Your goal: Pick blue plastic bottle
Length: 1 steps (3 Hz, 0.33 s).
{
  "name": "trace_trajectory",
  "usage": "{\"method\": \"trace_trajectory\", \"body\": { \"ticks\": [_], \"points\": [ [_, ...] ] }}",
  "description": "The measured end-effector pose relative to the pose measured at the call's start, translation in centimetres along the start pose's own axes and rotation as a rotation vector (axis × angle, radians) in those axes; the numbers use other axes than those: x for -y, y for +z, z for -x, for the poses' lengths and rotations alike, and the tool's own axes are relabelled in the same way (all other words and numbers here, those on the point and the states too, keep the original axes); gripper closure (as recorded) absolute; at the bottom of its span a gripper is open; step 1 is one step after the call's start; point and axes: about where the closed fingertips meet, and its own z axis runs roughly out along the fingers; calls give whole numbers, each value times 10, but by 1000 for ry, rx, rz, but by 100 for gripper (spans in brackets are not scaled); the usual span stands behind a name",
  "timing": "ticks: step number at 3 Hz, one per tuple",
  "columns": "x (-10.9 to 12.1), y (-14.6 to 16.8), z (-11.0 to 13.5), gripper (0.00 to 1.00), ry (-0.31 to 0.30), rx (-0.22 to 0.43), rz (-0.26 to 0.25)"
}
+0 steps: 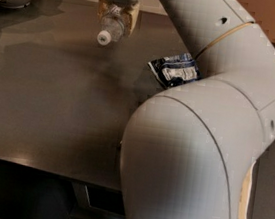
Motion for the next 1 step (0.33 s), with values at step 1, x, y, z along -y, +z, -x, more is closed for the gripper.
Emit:
{"method": "trace_trajectory", "body": {
  "ticks": [1],
  "points": [
    [4,2,-3,100,-1,-10,-14]
  ]
}}
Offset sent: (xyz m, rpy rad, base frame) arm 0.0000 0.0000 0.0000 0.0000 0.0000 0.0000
